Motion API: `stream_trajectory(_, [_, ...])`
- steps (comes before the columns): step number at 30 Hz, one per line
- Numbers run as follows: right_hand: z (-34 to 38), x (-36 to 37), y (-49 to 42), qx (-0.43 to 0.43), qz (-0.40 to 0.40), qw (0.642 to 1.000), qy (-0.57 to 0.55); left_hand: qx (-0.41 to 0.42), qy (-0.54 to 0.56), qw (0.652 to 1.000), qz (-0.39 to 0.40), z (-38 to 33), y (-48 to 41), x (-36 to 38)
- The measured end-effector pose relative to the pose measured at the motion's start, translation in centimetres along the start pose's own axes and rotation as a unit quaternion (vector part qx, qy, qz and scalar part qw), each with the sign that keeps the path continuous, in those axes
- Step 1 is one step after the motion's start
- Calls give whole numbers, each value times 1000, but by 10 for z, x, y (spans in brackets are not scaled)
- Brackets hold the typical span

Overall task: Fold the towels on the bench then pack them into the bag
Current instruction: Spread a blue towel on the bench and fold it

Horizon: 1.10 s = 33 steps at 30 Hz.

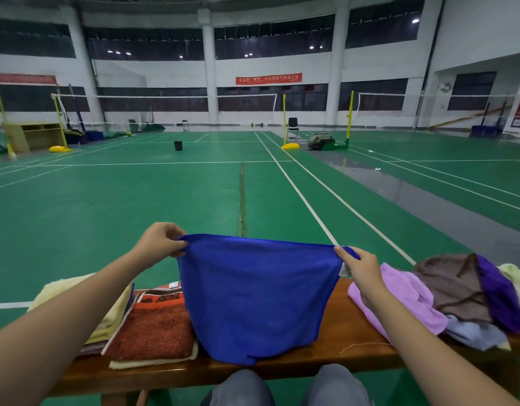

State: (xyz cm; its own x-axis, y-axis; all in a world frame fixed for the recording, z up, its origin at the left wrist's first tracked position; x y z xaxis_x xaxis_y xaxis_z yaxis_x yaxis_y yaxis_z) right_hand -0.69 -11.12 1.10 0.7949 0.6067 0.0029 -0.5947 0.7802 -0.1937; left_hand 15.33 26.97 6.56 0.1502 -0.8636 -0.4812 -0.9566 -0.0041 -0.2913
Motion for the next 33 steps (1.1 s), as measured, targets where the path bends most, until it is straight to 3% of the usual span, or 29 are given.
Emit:
stream_trajectory(4, [-8, -3, -20, 20, -23, 999, -13, -33, 43, 998, 17, 7, -9, 18])
stream_trajectory(11, [-9, -2, -71, 30, -49, 998, 6, 27, -30, 999, -3, -6, -40, 48])
stream_trajectory(19, [-55, -1, -97, 52, -59, 996, 45, 26, -61, 998, 20, 11, -51, 92])
stream_trajectory(33, [-135, -41, -40, 51, -27, 989, 136, 6, -78, 983, 165, 98, 20, 138])
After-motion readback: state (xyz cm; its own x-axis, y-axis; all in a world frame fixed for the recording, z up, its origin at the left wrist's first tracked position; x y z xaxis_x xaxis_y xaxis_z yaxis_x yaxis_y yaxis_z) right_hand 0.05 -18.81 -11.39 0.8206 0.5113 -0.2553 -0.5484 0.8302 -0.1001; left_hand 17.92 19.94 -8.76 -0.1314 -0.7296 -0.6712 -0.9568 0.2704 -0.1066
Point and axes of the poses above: each hand's wrist, its own y-axis away from the middle knuckle, its own x-axis out of the palm, z = x × y, the point moved 8 cm from there along -y, towards the middle knuckle, and after that the axes turned 15 degrees about -z, right-handed, at the moved point
